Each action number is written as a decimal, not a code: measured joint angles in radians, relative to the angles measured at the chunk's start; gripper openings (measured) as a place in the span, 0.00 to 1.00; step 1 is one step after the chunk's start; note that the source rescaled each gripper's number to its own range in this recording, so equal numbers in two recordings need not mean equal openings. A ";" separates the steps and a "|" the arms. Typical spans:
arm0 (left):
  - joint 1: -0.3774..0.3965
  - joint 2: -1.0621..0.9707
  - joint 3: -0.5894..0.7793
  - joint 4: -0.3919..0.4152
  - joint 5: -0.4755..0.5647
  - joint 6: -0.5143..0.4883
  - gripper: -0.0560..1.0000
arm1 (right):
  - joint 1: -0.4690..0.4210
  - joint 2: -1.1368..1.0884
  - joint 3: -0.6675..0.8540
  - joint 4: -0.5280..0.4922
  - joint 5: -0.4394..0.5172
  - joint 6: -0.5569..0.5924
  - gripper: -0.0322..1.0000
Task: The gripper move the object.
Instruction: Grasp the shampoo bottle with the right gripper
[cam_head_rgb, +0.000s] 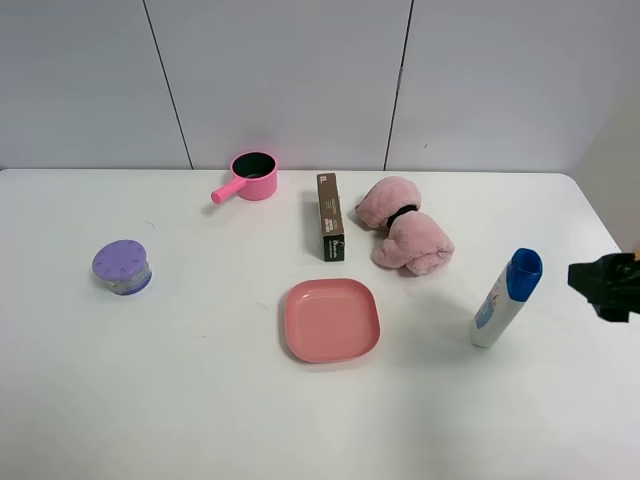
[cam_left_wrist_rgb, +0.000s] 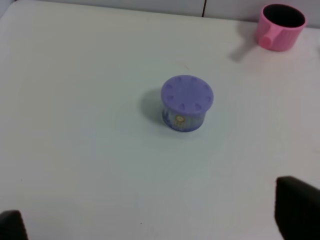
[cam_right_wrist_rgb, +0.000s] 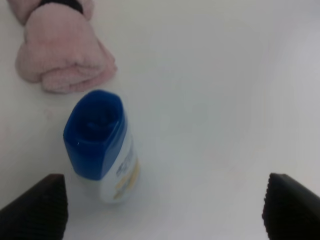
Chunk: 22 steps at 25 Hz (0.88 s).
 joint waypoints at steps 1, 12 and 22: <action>0.000 0.000 0.000 0.000 0.000 0.000 1.00 | 0.001 0.000 0.011 0.002 -0.012 0.006 0.81; 0.000 0.000 0.000 0.000 0.000 0.000 1.00 | 0.004 0.000 0.088 -0.051 -0.009 0.030 0.81; 0.000 0.000 0.000 0.000 0.000 0.000 1.00 | 0.004 0.000 0.115 -0.067 -0.092 -0.002 0.75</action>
